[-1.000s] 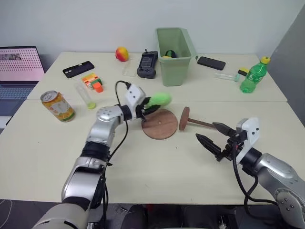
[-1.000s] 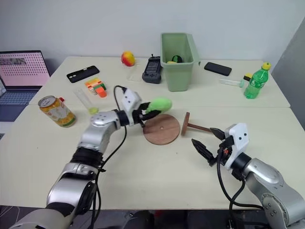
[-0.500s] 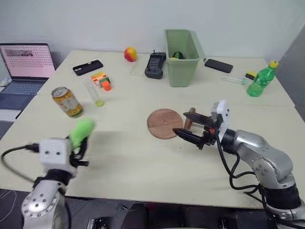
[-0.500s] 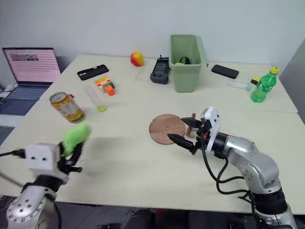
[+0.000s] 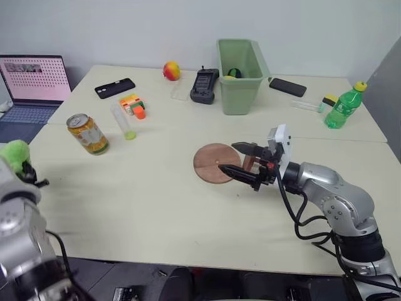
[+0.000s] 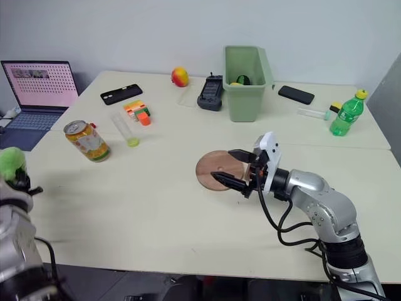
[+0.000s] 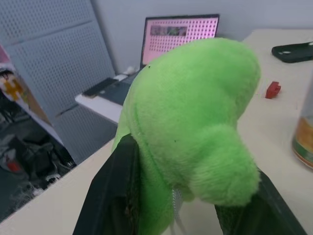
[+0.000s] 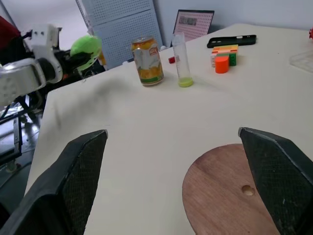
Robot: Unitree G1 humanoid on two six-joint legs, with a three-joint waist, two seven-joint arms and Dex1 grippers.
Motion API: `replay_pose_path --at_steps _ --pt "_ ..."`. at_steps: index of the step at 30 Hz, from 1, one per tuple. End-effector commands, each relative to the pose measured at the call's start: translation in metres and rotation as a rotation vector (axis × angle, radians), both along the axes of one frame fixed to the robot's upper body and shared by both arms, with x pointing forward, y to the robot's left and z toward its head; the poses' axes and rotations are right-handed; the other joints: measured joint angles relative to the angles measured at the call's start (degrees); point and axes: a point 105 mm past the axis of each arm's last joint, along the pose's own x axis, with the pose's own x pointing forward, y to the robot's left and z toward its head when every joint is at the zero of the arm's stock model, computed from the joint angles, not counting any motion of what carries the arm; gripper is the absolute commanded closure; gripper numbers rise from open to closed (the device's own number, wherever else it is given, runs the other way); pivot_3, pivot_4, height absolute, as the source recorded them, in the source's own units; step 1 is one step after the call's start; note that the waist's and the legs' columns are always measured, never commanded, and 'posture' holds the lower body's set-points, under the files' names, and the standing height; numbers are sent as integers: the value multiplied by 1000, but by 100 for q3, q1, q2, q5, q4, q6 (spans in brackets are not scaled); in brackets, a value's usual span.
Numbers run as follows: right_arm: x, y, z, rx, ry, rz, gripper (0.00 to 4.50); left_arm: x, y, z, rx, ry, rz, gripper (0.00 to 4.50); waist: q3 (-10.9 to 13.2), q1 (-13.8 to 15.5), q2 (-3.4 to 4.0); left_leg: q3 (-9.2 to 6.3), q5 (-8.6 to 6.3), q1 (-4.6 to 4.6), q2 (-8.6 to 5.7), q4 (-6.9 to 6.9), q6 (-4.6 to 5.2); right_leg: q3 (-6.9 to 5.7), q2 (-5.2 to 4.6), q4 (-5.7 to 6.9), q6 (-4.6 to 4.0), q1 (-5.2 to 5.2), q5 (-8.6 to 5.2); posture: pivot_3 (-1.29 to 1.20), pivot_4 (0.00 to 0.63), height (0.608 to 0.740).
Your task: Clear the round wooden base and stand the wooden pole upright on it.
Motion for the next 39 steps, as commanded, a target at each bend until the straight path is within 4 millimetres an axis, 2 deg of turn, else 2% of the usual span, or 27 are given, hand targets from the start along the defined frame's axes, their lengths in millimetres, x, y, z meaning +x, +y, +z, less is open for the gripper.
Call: replay_pose_path --at_steps 1,7,10,13,17,22,29,31,33,37,39 --pt "-18 1 17 -6 -57 69 0 17 11 0 -19 -8 -11 2608 0 -19 0 3 0 0 -3 -9 -1 0 -1 -9 0 -1 0 0 150 740" --pt "-37 5 26 -30 -81 169 0 34 15 -15 -72 18 -44 2608 -3 -101 -5 -3 2 -29 0 -24 -4 -3 -16 -17 2 -32 1 0 150 740" --pt "-47 6 31 -32 -96 227 0 44 10 -23 -110 29 -86 2608 -3 -121 -5 -8 2 -33 3 -26 -3 -8 -14 -14 2 -38 1 0 150 740" --pt "-55 7 35 -42 -129 291 0 55 0 -24 -120 26 -146 2608 -3 -121 -5 -9 2 -34 2 -25 -3 -11 -14 -13 2 -38 1 0 150 740" --pt "-55 7 34 -64 -151 306 0 55 2 -24 -107 35 -116 2608 -3 -116 -5 -15 2 -38 0 -20 -3 -45 -16 -14 2 -35 1 0 150 740" --pt "-53 5 33 -62 -151 294 0 52 0 -24 -118 -1 -140 1764 -3 -115 -5 -37 3 -43 4 -19 -4 -70 -18 -13 2 -32 1 0 150 740" --pt "-48 0 22 -68 -130 274 0 23 -8 -8 -77 -78 -172 490 -3 -119 -5 -41 9 -45 9 -21 -16 -70 -21 -16 2 -33 1 0 150 740" --pt "-47 -1 21 -57 -124 268 0 10 -19 2 -32 -90 -205 56 -3 -117 -4 -47 9 -46 8 -20 -16 -66 -24 -16 2 -30 1 0 150 740" --pt "-45 -1 19 -43 -108 257 0 2 -32 14 12 -100 -246 56 -3 -108 -4 -52 9 -46 7 -21 -15 -60 -27 -16 2 -28 1 0 150 740" --pt "-44 -1 11 -42 -86 253 0 -10 -44 37 61 -94 -275 56 -2 -74 -4 -65 11 -46 7 -22 -19 -69 -26 -16 2 -24 1 0 150 740" --pt "-42 -2 13 -40 -81 243 0 -19 -54 56 102 -72 -332 56 -2 -88 -3 -71 11 -42 6 -21 -19 -74 -26 -17 2 -14 1 0 150 740"
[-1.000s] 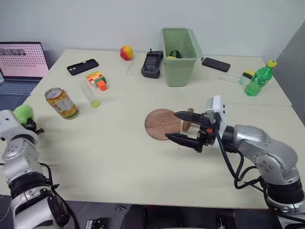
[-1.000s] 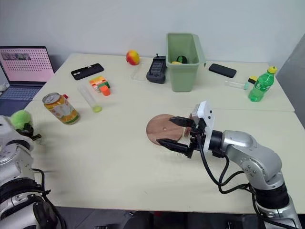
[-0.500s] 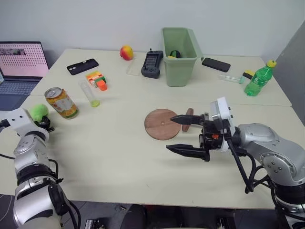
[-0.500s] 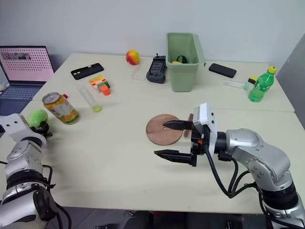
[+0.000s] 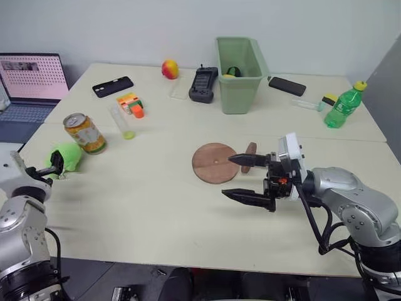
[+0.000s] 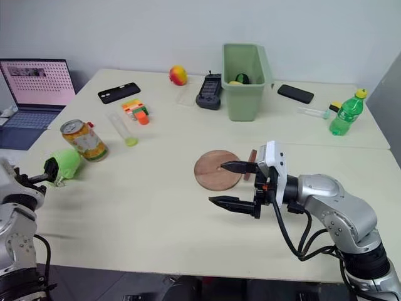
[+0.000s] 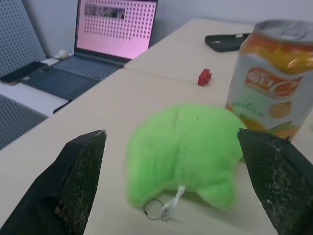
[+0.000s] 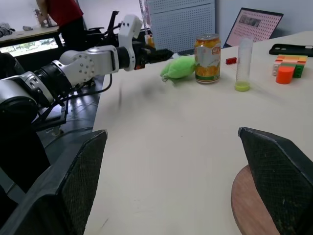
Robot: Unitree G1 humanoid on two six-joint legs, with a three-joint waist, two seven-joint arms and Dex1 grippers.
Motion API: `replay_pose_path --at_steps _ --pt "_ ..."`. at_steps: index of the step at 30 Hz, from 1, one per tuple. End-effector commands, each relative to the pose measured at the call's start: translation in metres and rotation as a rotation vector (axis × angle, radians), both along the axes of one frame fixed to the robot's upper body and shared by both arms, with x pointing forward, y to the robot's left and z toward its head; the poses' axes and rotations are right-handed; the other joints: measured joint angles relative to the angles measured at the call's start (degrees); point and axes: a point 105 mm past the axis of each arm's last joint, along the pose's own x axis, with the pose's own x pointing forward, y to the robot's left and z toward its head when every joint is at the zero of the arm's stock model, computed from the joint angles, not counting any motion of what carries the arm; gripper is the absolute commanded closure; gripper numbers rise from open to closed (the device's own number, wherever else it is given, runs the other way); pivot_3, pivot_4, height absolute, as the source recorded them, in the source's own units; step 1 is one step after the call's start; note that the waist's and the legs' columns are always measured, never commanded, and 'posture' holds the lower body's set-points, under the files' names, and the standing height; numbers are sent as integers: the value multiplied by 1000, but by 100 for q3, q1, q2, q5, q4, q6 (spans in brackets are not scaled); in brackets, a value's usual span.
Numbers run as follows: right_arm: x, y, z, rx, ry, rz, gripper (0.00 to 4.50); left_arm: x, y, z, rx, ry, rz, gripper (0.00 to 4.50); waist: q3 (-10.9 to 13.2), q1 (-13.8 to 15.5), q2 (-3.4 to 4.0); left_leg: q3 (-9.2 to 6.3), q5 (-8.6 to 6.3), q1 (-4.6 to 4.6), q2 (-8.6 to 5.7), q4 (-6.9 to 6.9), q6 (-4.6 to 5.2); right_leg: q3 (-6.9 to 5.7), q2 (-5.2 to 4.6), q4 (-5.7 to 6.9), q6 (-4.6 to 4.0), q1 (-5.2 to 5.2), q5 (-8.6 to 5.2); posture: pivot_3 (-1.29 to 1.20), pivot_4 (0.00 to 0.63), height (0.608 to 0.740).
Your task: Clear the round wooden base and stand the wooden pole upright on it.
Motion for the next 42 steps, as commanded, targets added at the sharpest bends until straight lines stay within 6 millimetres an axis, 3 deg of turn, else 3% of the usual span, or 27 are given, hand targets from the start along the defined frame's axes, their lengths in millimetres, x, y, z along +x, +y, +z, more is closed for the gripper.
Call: replay_pose_path --at_steps 1,6,9,14,17,19,21,24,30,36,42 --pt "-1 0 6 16 -23 4 0 -19 -17 49 110 -21 -98 56 1 -22 2 1 0 1 0 -1 0 2 1 0 0 0 0 0 150 740" --pt "4 -10 5 -6 -15 -57 0 -46 -55 36 105 148 -427 56 14 -55 24 28 0 19 1 -31 0 6 4 -10 -1 -1 -1 0 150 740" --pt "11 -27 5 -38 -20 -146 0 -53 -98 29 104 252 -676 56 18 -32 29 23 0 16 5 -32 0 8 4 -15 -3 -1 -2 0 150 740" --pt "32 -67 6 -180 -79 -383 0 -32 -170 43 96 211 -1014 56 33 139 51 7 13 19 -14 -30 -15 -11 4 -22 -14 26 3 0 150 740" --pt "41 -89 4 -301 -155 -501 0 -8 -197 43 114 173 -1079 56 33 120 53 16 15 19 -18 -30 -15 -7 21 -23 -17 27 6 0 150 740" --pt "48 -109 -6 -443 -171 -601 0 0 -229 41 134 145 -1212 56 34 96 55 31 15 17 -14 -32 -14 -5 23 -26 -17 24 6 0 150 740" --pt "52 -118 -9 -515 -179 -635 0 -1 -256 43 168 128 -1353 56 34 78 55 53 16 14 -6 -34 -17 -2 23 -38 -17 18 6 0 150 740" --pt "51 -114 -16 -594 -171 -516 0 -12 -286 52 209 113 -1567 56 36 -7 52 63 20 3 -5 -34 -24 -2 27 -48 -18 10 7 0 150 740" --pt "72 -114 -24 -720 -147 -413 0 -24 -309 48 350 155 -1777 56 39 -100 57 71 16 16 -4 -40 -16 3 32 -43 -18 12 7 0 150 740" --pt "91 -111 -40 -802 -100 -345 0 -22 -316 49 410 136 -1782 56 41 -50 56 60 16 7 -1 -35 -16 -3 33 -47 -17 12 6 0 150 740" --pt "100 -121 -56 -936 -58 -269 0 -17 -308 43 414 147 -1719 56 42 -36 56 61 18 -2 -9 -31 -19 -4 27 -57 -17 10 7 0 150 740"
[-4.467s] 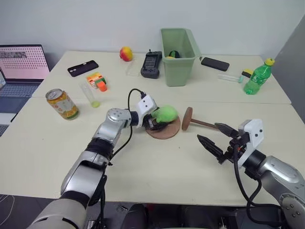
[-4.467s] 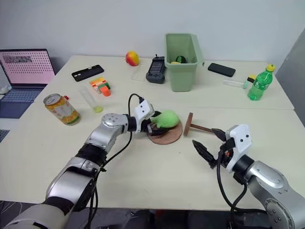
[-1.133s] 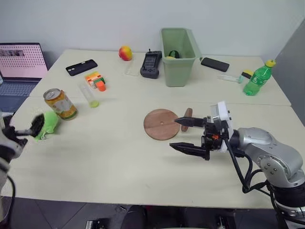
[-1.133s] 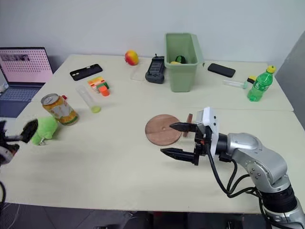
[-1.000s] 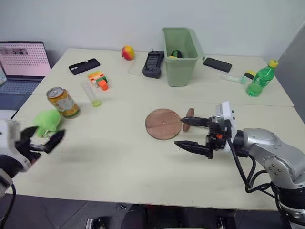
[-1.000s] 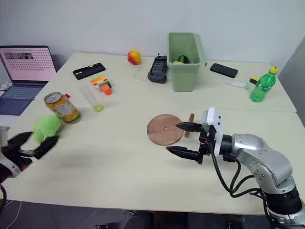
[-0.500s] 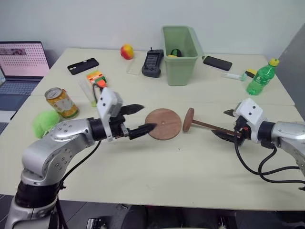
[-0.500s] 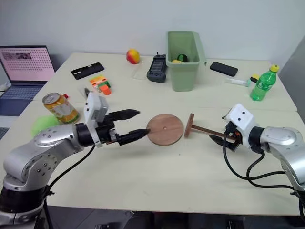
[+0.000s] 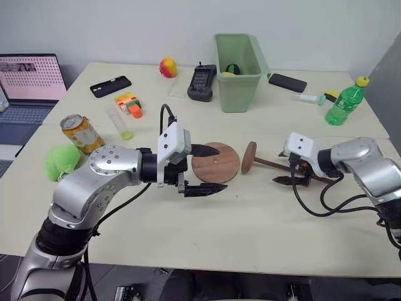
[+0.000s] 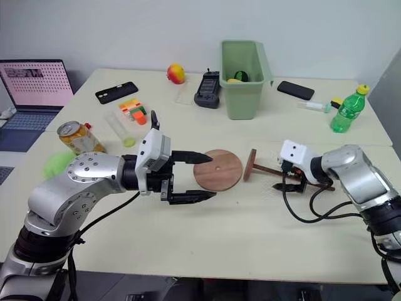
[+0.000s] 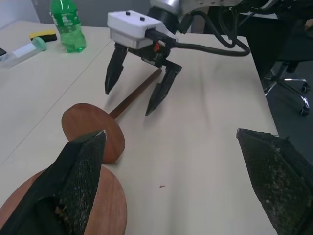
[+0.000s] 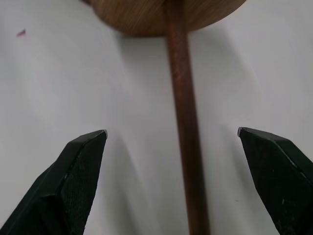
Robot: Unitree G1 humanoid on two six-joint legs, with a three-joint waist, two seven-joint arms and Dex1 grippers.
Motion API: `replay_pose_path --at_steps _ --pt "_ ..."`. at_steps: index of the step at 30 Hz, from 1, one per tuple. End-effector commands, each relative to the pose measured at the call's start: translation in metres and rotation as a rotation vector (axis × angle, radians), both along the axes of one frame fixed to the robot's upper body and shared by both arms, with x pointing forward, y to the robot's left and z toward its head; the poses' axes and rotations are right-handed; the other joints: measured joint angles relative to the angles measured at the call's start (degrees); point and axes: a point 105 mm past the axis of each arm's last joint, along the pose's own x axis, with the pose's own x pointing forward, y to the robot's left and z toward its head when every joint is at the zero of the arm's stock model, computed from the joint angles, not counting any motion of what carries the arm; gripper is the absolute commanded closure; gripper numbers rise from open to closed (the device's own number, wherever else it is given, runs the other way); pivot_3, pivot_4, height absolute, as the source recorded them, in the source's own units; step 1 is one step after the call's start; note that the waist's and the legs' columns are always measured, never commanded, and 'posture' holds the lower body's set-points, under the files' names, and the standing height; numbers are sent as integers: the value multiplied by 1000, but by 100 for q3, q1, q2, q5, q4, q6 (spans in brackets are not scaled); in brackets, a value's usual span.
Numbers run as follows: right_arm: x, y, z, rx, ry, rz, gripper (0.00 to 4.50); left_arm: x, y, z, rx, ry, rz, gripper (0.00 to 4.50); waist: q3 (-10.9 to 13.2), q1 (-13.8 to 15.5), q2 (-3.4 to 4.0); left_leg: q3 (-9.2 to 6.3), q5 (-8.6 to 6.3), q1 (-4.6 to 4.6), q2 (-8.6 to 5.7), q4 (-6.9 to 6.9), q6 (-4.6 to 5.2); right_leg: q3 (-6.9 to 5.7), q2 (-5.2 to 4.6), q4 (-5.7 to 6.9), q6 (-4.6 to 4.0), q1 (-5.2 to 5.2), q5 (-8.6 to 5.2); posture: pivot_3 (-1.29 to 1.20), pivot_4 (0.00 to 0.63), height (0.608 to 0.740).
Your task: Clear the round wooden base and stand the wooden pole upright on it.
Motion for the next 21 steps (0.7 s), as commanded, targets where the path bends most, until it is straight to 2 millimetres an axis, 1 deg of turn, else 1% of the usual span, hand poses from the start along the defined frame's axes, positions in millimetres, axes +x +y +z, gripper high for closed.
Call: replay_pose_path --at_steps 1,4,7,10,11,12,14,17,19,20,21 --pt "14 -5 10 -50 -39 16 0 -1 5 4 -1 -53 25 56 1 -3 -1 1 0 2 1 0 0 2 -1 1 0 0 0 0 150 740" --pt "24 -6 12 -67 -49 17 0 -1 3 7 -14 -60 28 56 1 -6 0 0 0 2 3 2 -1 1 -2 6 0 0 0 0 150 740" --pt "30 -5 14 -66 -50 28 0 -1 4 7 -13 -64 37 56 1 -11 0 -1 2 4 6 2 -3 0 -3 9 0 -1 0 0 150 740" --pt "32 -1 16 -59 -46 43 572 0 5 6 -11 -62 42 0 1 -10 0 -2 4 3 8 1 -8 -1 -3 8 0 -2 0 0 150 740" --pt "33 0 17 -57 -44 47 871 0 5 6 -16 -59 44 0 1 -10 0 -2 4 2 8 1 -8 -1 -3 8 0 -2 0 0 150 740" --pt "33 0 17 -56 -40 51 1062 0 5 7 -22 -55 43 0 1 -10 0 -2 4 2 8 1 -8 -1 -4 8 0 -2 0 0 150 740" --pt "32 1 17 -58 -34 58 1587 0 4 8 -25 -54 43 0 1 -10 0 -2 4 2 7 2 -8 0 -4 9 0 -2 0 0 150 740" --pt "30 0 17 -66 -20 72 2218 0 5 8 -17 -53 40 0 1 -10 0 -3 5 2 7 2 -8 -2 -4 9 0 -2 0 0 150 740" --pt "29 -1 18 -73 -14 78 2738 0 5 10 -28 -42 36 0 1 -10 1 -2 5 2 7 2 -8 -1 -4 9 0 -2 0 0 150 740" --pt "28 -1 20 -73 -6 81 3093 0 5 11 -30 -39 33 0 1 -10 1 -2 5 2 7 2 -9 -1 -4 9 0 -2 0 0 150 740" --pt "27 -2 20 -73 0 82 3350 0 5 12 -32 -37 31 0 1 -10 1 -3 5 2 7 3 -8 -1 -4 10 0 -2 0 0 150 740"
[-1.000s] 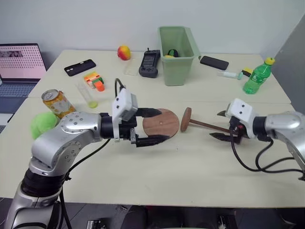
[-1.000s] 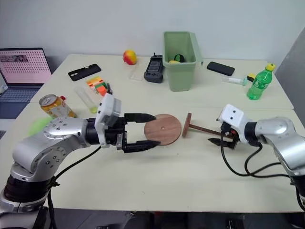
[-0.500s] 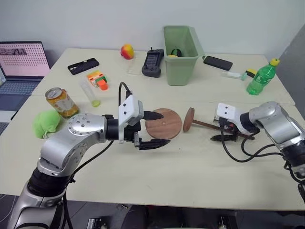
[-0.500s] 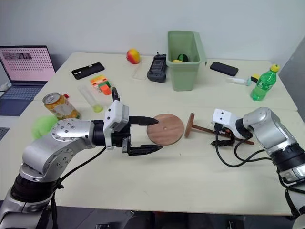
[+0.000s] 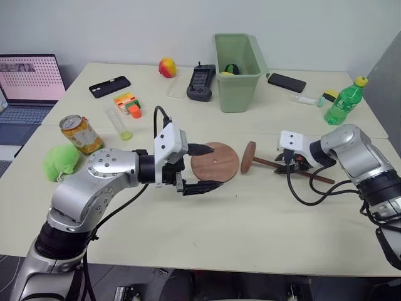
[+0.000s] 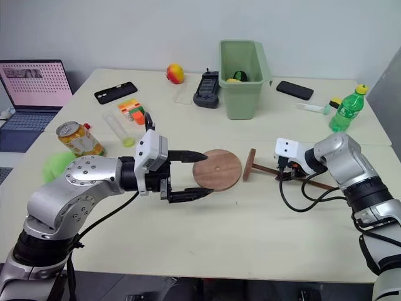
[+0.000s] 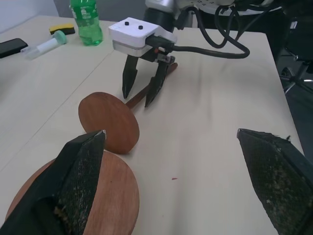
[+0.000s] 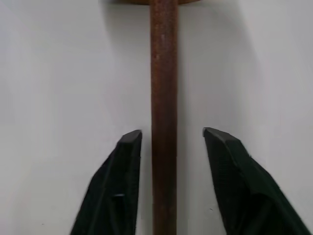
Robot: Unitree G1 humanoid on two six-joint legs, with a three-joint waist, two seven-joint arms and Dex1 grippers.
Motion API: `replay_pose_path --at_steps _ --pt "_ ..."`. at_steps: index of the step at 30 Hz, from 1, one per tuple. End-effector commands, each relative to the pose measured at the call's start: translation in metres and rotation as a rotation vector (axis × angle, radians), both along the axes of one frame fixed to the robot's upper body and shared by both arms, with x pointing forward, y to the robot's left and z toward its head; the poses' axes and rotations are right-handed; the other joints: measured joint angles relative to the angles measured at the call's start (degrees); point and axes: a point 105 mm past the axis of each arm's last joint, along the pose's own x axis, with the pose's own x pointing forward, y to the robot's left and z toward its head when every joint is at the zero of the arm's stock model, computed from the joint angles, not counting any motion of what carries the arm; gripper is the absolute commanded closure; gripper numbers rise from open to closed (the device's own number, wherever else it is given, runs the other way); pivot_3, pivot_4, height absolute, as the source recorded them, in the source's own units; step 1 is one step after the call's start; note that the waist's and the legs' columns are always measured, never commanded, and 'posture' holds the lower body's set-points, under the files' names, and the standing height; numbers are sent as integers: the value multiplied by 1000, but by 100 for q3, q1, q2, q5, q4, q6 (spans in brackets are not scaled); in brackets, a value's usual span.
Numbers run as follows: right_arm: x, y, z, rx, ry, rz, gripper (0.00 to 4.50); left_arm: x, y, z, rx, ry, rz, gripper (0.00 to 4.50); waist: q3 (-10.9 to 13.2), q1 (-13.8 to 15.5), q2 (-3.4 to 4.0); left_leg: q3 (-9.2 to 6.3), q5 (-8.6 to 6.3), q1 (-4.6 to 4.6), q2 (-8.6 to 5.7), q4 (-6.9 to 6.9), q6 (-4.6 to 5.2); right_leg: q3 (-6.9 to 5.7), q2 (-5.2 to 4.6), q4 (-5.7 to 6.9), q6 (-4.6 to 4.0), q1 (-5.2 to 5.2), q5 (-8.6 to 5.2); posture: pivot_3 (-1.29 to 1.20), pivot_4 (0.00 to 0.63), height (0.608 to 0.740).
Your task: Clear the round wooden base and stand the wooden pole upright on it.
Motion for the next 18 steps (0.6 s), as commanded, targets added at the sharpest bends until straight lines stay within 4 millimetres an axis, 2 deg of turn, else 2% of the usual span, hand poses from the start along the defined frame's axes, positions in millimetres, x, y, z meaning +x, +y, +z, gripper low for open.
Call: replay_pose_path --at_steps 1,4,8,12,13,15,16,17,18 --pt "0 -2 18 -3 -24 15 3626 -3 -1 14 -25 -33 -22 0 0 0 0 0 0 0 0 0 0 0 0 0 0 0 0 0 150 740" --pt "-3 -8 16 -20 -2 17 4294 -2 0 12 -7 -32 -26 0 0 0 0 0 0 0 -1 0 0 0 0 0 0 0 0 0 150 740" --pt "2 -9 22 25 -12 -26 4292 0 1 12 -5 -29 -24 0 0 0 0 0 0 1 0 0 -1 -1 0 1 0 0 0 0 150 740" --pt "20 7 68 284 -139 -112 4292 5 14 19 -48 -2 46 0 1 -20 1 1 1 0 0 2 -1 2 0 6 0 -4 0 0 150 740" --pt "22 9 73 321 -144 -129 4292 5 17 20 -48 -2 55 0 2 -39 1 3 1 2 1 2 -2 7 0 12 0 -7 0 0 150 740" --pt "19 44 142 745 -236 -109 4292 -5 35 18 -73 45 122 0 2 -81 2 2 3 -2 4 2 -6 14 -1 28 0 -22 0 0 150 740" --pt "15 53 164 895 -241 -103 4292 -9 41 16 -73 57 151 0 3 -135 3 1 4 -2 14 -2 -7 18 -1 28 0 -27 0 0 150 740" --pt "7 67 177 1011 -250 -73 4292 -16 43 14 -108 58 177 0 5 -191 7 -1 4 -1 16 -9 -7 19 -1 34 -1 -32 0 0 150 740" --pt "2 75 180 1062 -254 -64 4292 -20 43 13 -133 56 193 0 5 -208 8 4 4 -5 25 -9 -8 29 3 46 -2 -47 -1 0 150 740"
